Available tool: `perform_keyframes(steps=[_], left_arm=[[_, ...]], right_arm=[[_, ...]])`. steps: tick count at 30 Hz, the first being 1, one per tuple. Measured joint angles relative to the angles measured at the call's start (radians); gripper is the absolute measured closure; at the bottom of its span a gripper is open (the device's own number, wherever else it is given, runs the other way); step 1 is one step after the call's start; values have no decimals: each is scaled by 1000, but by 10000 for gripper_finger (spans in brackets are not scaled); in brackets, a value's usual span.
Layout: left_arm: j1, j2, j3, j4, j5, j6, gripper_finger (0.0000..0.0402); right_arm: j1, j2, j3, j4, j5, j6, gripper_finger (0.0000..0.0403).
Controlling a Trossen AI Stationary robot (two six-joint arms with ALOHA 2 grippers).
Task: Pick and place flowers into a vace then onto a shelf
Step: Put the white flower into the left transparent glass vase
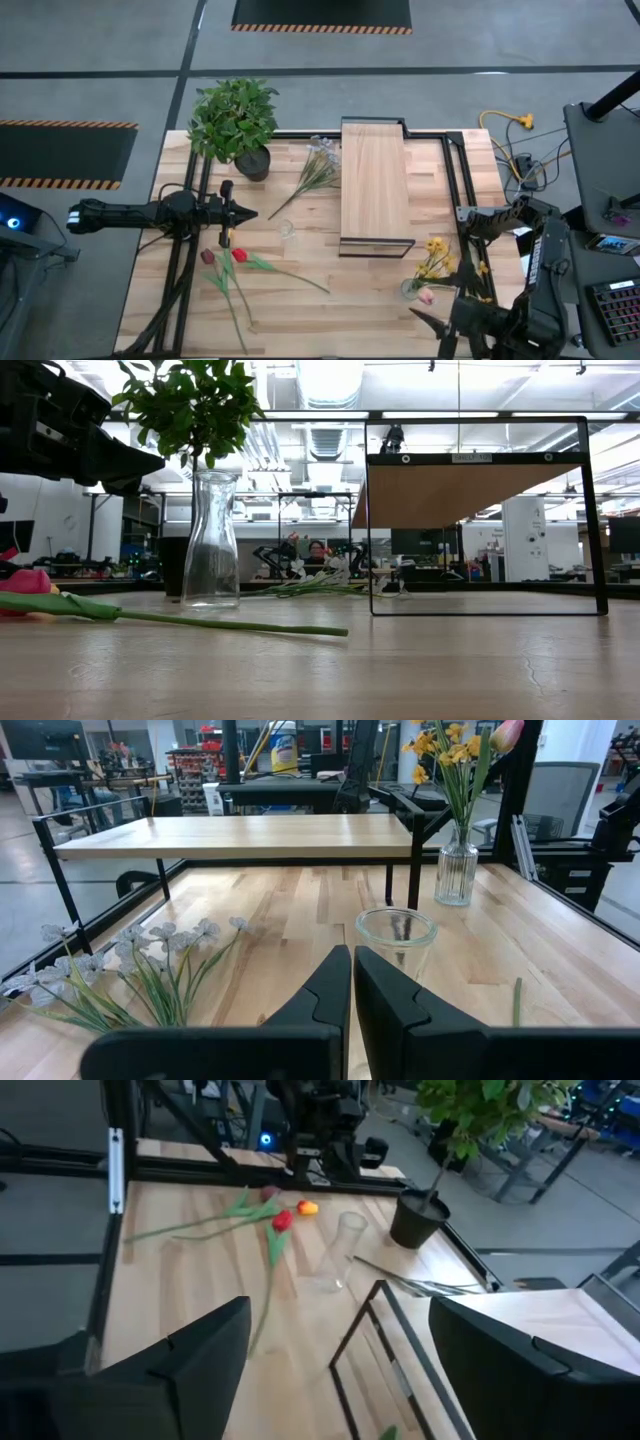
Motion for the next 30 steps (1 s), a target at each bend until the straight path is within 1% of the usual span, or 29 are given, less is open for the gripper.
perform_keyframes(steps=[5, 8, 10, 14, 16, 17, 20, 23, 30], left_arm=[[0, 0, 0, 0, 0, 0, 402], [0, 0, 0, 0, 0, 0, 402], [0, 0, 0, 0, 0, 0, 402], [0, 0, 0, 0, 0, 0, 402], [0, 0, 0, 0, 0, 0, 402], [0, 0, 0, 0, 0, 0, 402], [0, 0, 0, 0, 0, 0, 402], [0, 0, 0, 0, 0, 0, 402], [0, 0, 0, 0, 0, 0, 402]], right_arm=[[-36, -9, -12, 29, -22, -23, 133], [-68, -9, -12, 139, -69, -143, 146], [-97, -9, -12, 267, -148, -266, 153], [-159, -9, -13, 519, -365, -536, 162], [-184, -9, -13, 607, -425, -643, 164], [-194, -9, -13, 636, -436, -694, 165], [-221, -9, -13, 695, -440, -832, 165], [-255, -10, -13, 721, -445, -929, 163], [-380, -17, -13, 733, -581, -993, 169]])
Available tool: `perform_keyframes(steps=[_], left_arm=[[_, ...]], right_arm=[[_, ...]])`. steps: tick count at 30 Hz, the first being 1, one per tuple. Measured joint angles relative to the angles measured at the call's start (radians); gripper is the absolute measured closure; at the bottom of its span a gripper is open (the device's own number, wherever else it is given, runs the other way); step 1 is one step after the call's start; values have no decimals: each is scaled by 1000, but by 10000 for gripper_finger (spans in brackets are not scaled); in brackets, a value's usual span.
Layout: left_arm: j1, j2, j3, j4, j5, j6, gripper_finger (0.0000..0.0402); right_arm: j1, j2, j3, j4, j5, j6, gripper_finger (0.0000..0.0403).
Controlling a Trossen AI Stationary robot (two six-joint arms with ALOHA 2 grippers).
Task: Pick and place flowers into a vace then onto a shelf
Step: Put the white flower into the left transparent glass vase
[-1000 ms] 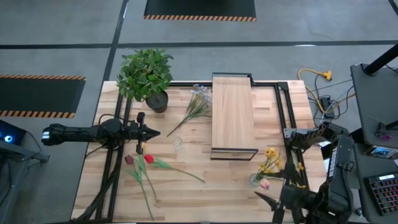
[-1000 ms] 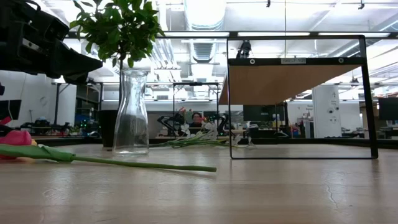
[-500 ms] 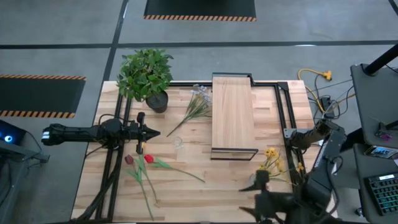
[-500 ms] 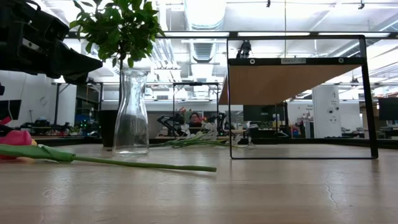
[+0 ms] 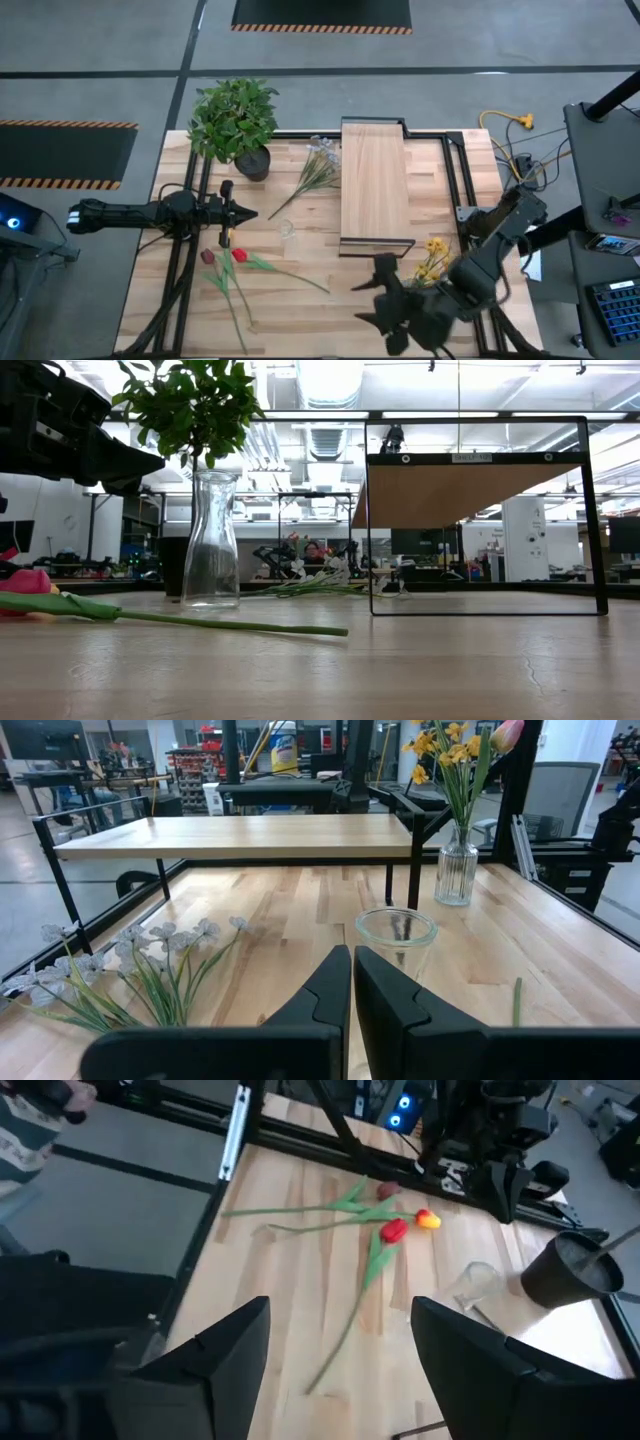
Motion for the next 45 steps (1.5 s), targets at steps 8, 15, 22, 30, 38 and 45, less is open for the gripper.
perform_keyframes(steps=[8, 15, 22, 30, 38, 45], left_arm=[[0, 0, 0, 0, 0, 0, 402], [0, 0, 0, 0, 0, 0, 402], [0, 0, 0, 0, 0, 0, 402], [0, 0, 0, 0, 0, 0, 402], [0, 1, 0, 0, 0, 0, 402], [0, 1, 0, 0, 0, 0, 402]], right_arm=[[-124, -20, -1, 70, -79, -155, 170], [-315, -28, -3, 313, -489, -343, 172], [-485, -72, -64, 293, -538, -373, 173], [-612, -328, -413, 533, -540, -350, 182], [-607, -779, -876, 685, -531, -257, 184], [-608, -1110, -1198, 795, -447, -230, 184]])
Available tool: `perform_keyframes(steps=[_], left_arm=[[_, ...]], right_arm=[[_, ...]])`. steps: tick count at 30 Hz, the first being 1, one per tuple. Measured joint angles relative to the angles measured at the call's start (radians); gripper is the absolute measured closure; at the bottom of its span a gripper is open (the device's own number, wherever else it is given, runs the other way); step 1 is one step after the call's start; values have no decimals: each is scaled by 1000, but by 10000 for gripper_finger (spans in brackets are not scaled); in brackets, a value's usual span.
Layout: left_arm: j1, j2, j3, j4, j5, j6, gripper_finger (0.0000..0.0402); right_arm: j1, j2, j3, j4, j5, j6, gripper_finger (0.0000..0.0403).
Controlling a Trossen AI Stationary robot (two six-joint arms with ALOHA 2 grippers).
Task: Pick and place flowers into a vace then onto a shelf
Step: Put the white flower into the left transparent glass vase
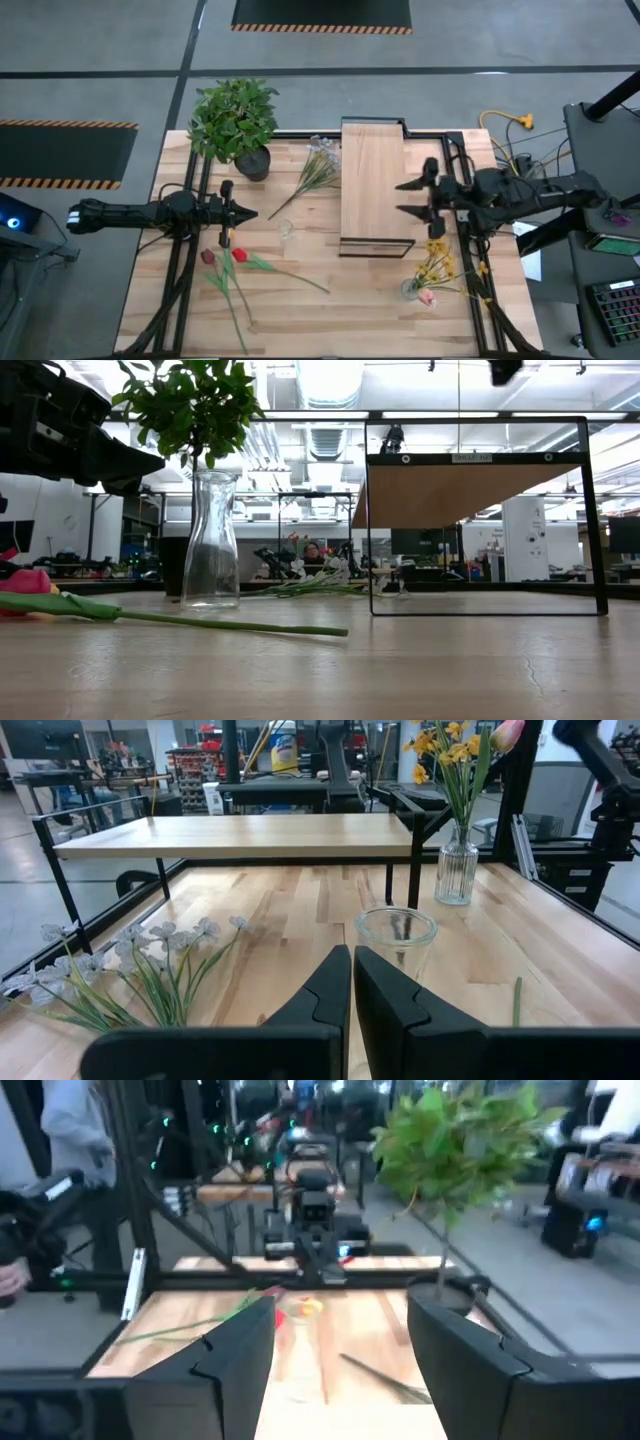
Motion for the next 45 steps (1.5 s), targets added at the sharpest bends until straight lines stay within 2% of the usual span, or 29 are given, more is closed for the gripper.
perform_keyframes(steps=[5, 11, 24, 29, 33, 37, 45], left_arm=[[0, 0, 0, 0, 0, 0, 402], [0, 0, 0, 0, 0, 0, 402], [0, 0, 0, 0, -1, 0, 402], [0, 0, 0, 0, -3, 0, 402], [0, 0, 0, 0, -5, 0, 402], [0, 2, 0, 0, -5, 0, 402], [0, 3, 0, 60, -34, 0, 391]], right_arm=[[2, -173, -141, 22, -45, 8, 184], [2, -313, -308, 84, -59, -3, 184], [2, -562, -480, 133, -63, -74, 183], [2, -623, -546, 168, -63, -72, 183], [2, -629, -603, 282, -58, -128, 183], [1, -630, -609, 365, 7, -206, 183], [1, -628, -604, 374, 118, -250, 183]])
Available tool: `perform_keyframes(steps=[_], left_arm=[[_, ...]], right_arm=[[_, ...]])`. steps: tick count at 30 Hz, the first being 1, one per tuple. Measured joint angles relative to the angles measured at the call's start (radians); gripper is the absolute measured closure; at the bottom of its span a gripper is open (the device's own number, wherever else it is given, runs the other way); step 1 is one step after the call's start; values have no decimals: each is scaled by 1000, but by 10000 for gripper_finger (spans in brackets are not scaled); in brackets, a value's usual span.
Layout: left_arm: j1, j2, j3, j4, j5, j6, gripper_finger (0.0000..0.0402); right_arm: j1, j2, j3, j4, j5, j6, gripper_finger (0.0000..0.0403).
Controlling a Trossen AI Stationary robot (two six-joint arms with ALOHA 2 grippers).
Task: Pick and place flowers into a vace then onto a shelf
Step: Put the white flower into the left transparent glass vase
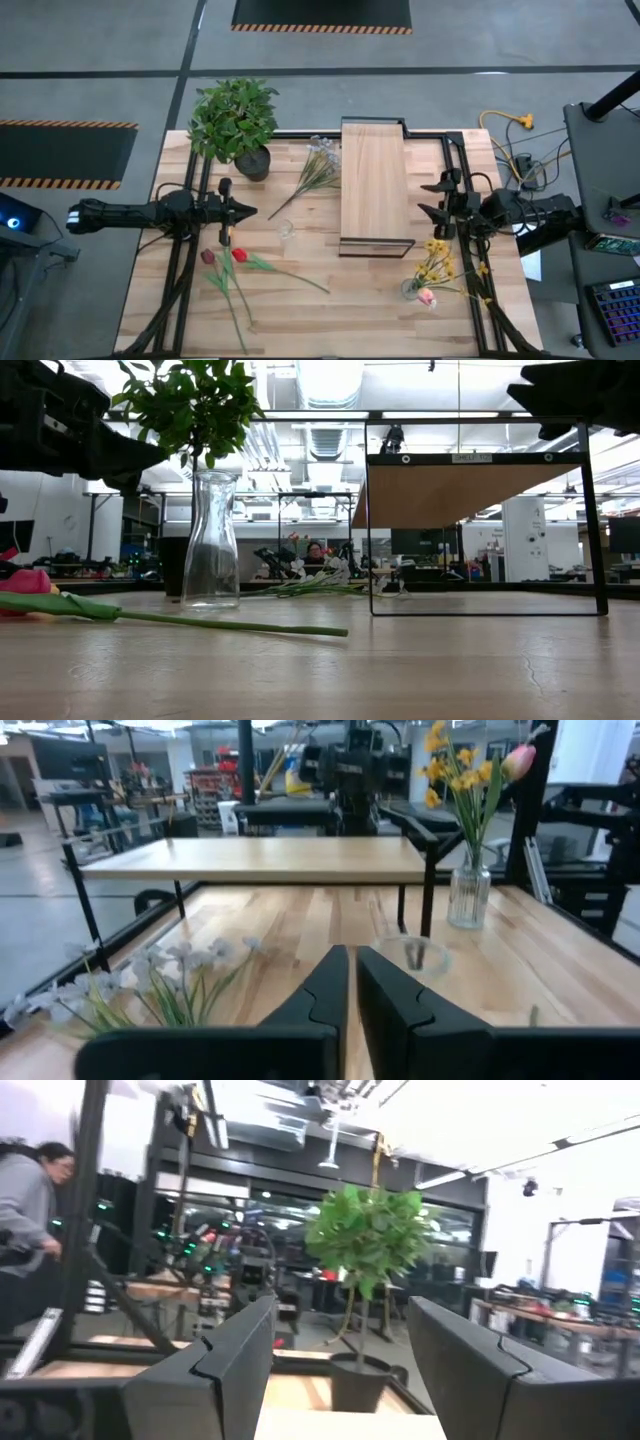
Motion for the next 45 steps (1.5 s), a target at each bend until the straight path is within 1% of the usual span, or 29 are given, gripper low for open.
perform_keyframes(steps=[3, 7, 10, 11, 13, 16, 20, 23, 28, 31, 33, 39, 42, 45], left_arm=[[0, 0, 4, 16, -1, -1, 359], [0, 9, 9, 52, -2, -18, 279], [0, 27, 9, 153, -44, -29, 219], [0, 35, 11, 196, -61, -48, 205], [0, 54, 26, 259, -62, -79, 189], [0, 91, 67, 274, -62, -116, 184], [0, 176, 118, 271, -53, -114, 187], [0, 264, 152, 270, -61, -104, 187], [0, 436, 224, 260, -113, -125, 187], [0, 536, 301, 191, -145, -158, 187], [0, 601, 358, 95, -172, -191, 187], [-3, 780, 571, -173, -298, -308, 187], [-7, 850, 653, -225, -322, -354, 187], [-6, 922, 720, -270, -322, -409, 187]], right_arm=[[0, 1, 0, -2, 9, -18, 183], [0, 0, 0, -2, 9, -18, 183], [0, 5, 0, -5, 10, -17, 184], [0, 8, 0, -8, 10, -17, 184], [0, 14, 0, -12, 10, -16, 184], [0, 25, 0, -13, 12, -15, 184], [0, 34, 0, -14, 16, -14, 184], [1, 35, 0, -20, 21, 8, 184], [1, 35, 0, -23, 35, 30, 184], [1, 34, 0, -23, 35, 30, 184], [1, 34, 0, -22, 35, 30, 184], [1, 31, 0, -5, 34, 26, 184], [1, 31, 0, 14, 34, 10, 184], [1, 31, 0, 28, 34, 2, 184]])
